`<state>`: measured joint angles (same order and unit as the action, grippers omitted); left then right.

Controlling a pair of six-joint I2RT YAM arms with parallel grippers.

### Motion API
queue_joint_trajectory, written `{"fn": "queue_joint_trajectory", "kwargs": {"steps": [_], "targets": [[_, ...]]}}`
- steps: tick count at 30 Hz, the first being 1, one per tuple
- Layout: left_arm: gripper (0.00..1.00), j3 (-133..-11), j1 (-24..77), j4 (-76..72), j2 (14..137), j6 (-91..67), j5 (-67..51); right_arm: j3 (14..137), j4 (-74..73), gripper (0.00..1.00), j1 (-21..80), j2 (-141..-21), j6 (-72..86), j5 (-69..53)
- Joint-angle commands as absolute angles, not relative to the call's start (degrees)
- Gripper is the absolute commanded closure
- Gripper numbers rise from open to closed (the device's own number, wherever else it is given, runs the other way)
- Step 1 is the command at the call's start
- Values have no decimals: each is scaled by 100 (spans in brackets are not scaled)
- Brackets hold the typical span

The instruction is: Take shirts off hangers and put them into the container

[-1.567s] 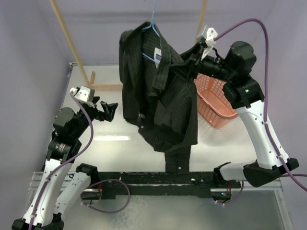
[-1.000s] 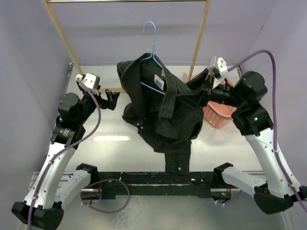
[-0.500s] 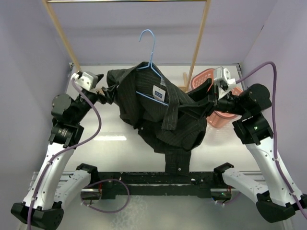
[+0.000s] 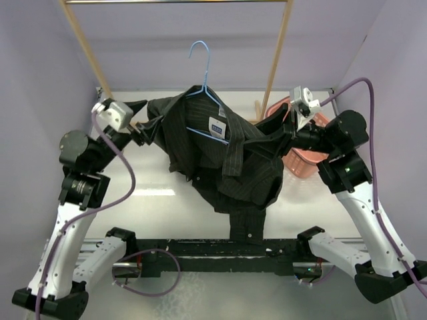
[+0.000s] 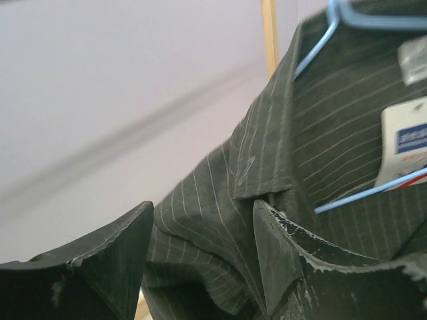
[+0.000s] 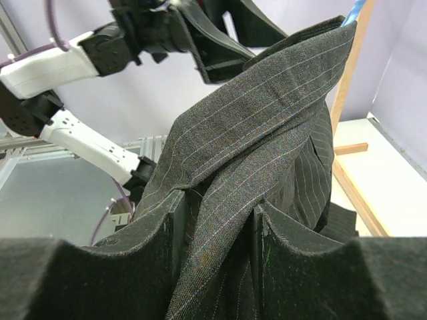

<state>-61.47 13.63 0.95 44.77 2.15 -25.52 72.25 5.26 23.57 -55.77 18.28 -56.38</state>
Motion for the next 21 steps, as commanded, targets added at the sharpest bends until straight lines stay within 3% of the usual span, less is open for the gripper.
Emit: {"fn": "queue_joint_trajectory", "kwargs": {"steps": [1,7,15,17,21], "targets": [[36,-6157,1352,-74,4879,159,-2750,7309,1296,100,2364,-5368,1995,-5802],[36,-6042,1349,-417,5185,57,-2939,7293,1505,100,2362,-5332,2178,-6051],[43,-5845,1355,-1315,5528,-172,-3160,6978,2672,100,2362,-5496,3010,-6301],[51,-5757,1354,-1561,5589,-245,-3280,6936,2832,100,2364,-5553,3133,-6338],[83,-5679,1353,-1749,5677,-299,-3554,6877,2927,100,2360,-5654,3149,-6312]]}}
